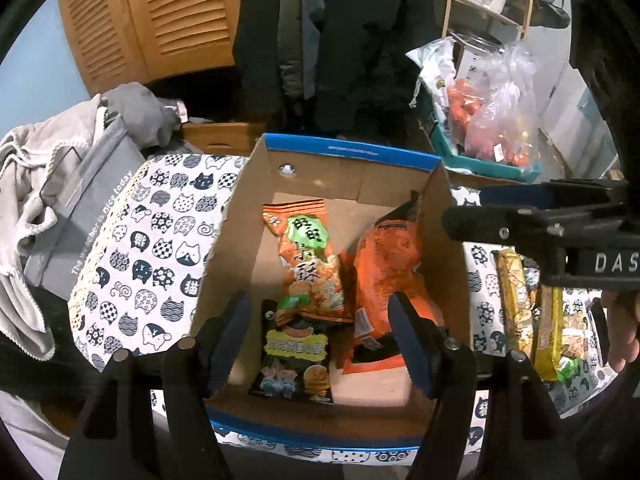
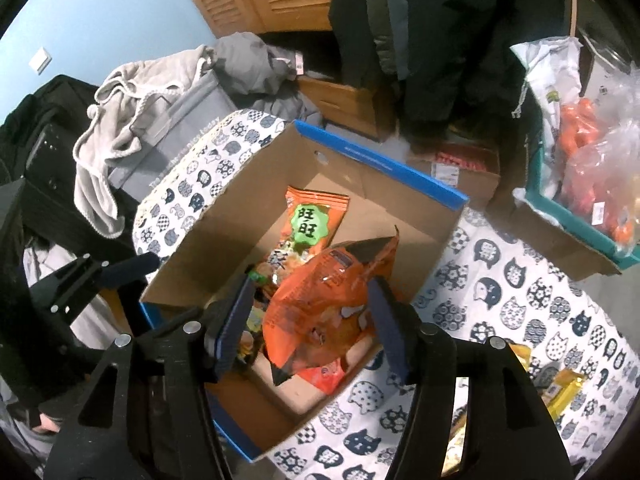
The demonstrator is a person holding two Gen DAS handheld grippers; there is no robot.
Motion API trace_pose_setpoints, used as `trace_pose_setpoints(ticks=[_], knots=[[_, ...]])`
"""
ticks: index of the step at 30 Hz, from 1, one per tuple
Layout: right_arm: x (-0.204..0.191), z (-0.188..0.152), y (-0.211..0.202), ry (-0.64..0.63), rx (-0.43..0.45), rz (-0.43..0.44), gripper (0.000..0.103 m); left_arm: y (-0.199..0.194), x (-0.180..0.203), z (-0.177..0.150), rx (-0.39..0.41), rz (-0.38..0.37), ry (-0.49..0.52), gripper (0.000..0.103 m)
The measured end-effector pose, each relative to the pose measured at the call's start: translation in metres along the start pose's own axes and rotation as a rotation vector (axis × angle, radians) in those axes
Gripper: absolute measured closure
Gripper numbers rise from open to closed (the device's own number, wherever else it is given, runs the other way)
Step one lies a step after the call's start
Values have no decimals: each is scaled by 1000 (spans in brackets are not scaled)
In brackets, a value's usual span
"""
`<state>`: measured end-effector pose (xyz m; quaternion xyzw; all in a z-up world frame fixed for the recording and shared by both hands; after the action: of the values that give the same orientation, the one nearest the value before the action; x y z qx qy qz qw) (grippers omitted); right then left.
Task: Organize snacks
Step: 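Release the Wangwang bag into the box while the right tool lowers the chip bag in, then move both open tools from the box to the snack pile on the cloth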
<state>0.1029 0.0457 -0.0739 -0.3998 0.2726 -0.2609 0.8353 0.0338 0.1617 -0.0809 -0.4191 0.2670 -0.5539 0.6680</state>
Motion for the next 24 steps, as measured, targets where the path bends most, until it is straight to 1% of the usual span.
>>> trace_pose_setpoints(ticks=[2,4,9,12,16,24], knots=[[3,-4,-4,-5,0,-15,35,-2,6,0,2,-10,9,31],[7,-9,-9,-3,2,-22,35,-3,13,0,6,-16,21,31],[20,-27,-23,0,-7,-52,34,-5,30,-3,0,-36,47,31],[30,-39,-35,5,-14,-75,31,-5,43,-6,-13,-60,61,31],[43,-54,-51,6,-17,-101,30,-3,59,-11,-28,-73,90,31],[63,-82,-75,23,-14,-126,29,-2,96,-23,-60,-106,152,31]])
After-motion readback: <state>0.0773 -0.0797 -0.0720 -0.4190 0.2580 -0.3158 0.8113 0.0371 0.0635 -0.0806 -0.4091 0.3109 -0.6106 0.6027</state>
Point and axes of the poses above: each gripper's, at about its wrist camera, not at the fingertips, and y roughly the way its jaws point, x to its right, z to its top, the point moved 4 cm from there along y, roughly the way its jaws point, and after that the axes turned 11 degrees about -y, right-handed, at the moved point
